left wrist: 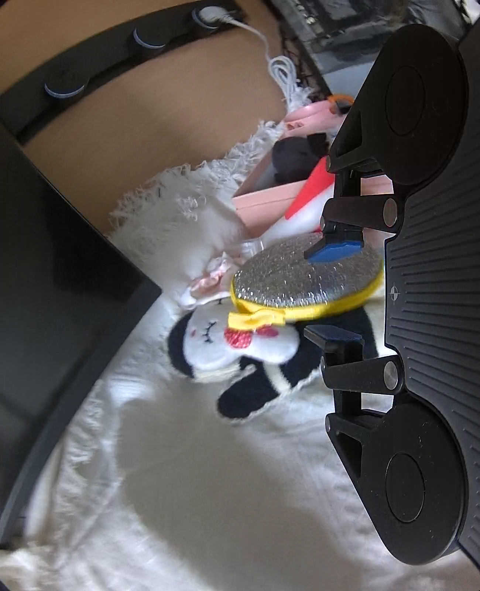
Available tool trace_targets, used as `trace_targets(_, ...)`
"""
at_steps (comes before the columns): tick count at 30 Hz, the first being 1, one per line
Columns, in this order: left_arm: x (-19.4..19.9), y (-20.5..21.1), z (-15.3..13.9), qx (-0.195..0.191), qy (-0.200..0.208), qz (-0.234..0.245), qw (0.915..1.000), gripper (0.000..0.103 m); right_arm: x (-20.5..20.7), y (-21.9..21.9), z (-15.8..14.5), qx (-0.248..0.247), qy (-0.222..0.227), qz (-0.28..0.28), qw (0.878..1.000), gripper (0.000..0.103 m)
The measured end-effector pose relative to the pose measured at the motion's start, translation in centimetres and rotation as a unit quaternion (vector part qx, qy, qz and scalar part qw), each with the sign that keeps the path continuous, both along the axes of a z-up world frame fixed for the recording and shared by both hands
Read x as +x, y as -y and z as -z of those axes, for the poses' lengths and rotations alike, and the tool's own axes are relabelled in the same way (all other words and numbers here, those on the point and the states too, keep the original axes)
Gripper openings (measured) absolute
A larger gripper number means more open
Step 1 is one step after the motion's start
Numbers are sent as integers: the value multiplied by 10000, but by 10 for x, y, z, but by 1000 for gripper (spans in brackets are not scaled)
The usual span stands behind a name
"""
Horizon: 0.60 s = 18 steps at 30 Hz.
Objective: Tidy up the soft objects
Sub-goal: 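Grasp the yellow-rimmed glitter pad with the left tool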
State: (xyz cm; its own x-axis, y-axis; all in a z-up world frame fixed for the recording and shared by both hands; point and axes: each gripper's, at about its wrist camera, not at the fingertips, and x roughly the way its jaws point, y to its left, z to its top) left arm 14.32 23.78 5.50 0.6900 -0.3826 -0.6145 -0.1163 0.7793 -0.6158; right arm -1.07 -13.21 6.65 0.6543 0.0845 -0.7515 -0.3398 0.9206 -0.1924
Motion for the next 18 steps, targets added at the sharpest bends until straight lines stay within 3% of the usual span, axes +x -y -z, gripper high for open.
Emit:
trace_targets(2, 1, 15, -11, 56, 287, 210, 9994, 40, -3, 2, 1, -12, -4, 46, 10000, 77)
trace_targets(5, 3, 43, -29, 487, 739, 530, 9947, 36, -5, 8, 3, 17, -57, 156, 9999, 77)
trace_targets(9, 31, 64, -16, 678, 304, 631, 9952, 35, -9, 11, 6, -19, -99, 187, 9998, 77)
trace_targets(12, 44, 70, -3, 999, 196, 564, 9932, 23, -13, 10, 4, -47, -44, 140, 9999, 77)
trace_targets(16, 41, 63, 10, 567, 123, 601, 9965, 21, -7, 8, -8, 56, 73, 61, 9999, 77)
trace_targets(18, 26, 58, 6, 534, 205, 665, 9961, 19, 4, 4, -19, 211, 109, -32, 9997, 76)
